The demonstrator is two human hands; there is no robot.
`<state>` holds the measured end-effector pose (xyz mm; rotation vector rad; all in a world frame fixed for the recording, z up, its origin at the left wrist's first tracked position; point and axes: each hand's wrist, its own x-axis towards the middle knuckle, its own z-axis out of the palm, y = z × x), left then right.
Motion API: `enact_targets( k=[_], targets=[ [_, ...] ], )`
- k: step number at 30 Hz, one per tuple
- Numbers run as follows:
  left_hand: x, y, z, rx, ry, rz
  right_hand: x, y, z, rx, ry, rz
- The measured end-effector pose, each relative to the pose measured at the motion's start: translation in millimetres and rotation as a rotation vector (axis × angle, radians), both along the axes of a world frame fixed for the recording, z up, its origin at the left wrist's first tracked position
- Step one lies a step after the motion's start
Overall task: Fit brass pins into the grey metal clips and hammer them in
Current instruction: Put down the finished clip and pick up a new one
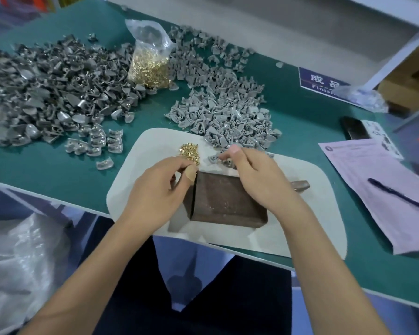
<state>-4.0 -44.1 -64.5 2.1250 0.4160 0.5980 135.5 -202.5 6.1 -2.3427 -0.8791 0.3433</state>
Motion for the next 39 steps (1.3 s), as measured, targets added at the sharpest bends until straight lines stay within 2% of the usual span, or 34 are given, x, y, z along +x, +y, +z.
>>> enact_targets(
  k=[3,5,10,13,15,17,19,22,27,32,39],
  targets=[
    [1.3,0.1,0.7,-0.079,-0.062,0.008,-8.6,2.6,1.7,0.250,0.050,-0.024],
    [1.3,0.0,2.7,-0.132,-0.100,0.003,-19.1,8.4,4.4,0.343,0.106,0.034],
    [-1.9,-1.6,6.0,-0.119,-0.119,-0.034,-41.5,25.4,-0.7,0.267,0.086,0.199],
    [0.3,1.8,3.4,-0.192,-0.165,-0.013,-39.9,27.7,-2.7,0.300,0.128,0.237],
    [2.5,5.3,1.3,-0.274,-0.182,0.034,-32.7,28.5,-3.9,0.342,0.163,0.200],
    [3.9,8.4,-0.6,-0.336,-0.197,0.107,-23.7,32.1,-7.0,0.339,0.103,0.092],
    [3.3,10.3,-1.2,-0.371,-0.205,0.158,-15.6,38.4,-11.3,0.237,-0.019,-0.019],
    [1.1,11.9,0.5,-0.423,-0.220,0.151,-11.2,50.5,-11.0,-0.029,-0.143,-0.087],
    [3.3,9.8,2.8,-0.500,-0.267,0.133,-7.0,66.7,-0.5,-0.353,-0.263,-0.004],
    [4.8,9.5,2.6,-0.516,-0.221,0.088,-8.8,73.4,-2.0,-0.395,-0.343,-0.031],
    [5.0,10.7,5.3,-0.444,-0.212,0.082,-12.8,78.9,-7.5,-0.429,-0.451,-0.005]
  ],
)
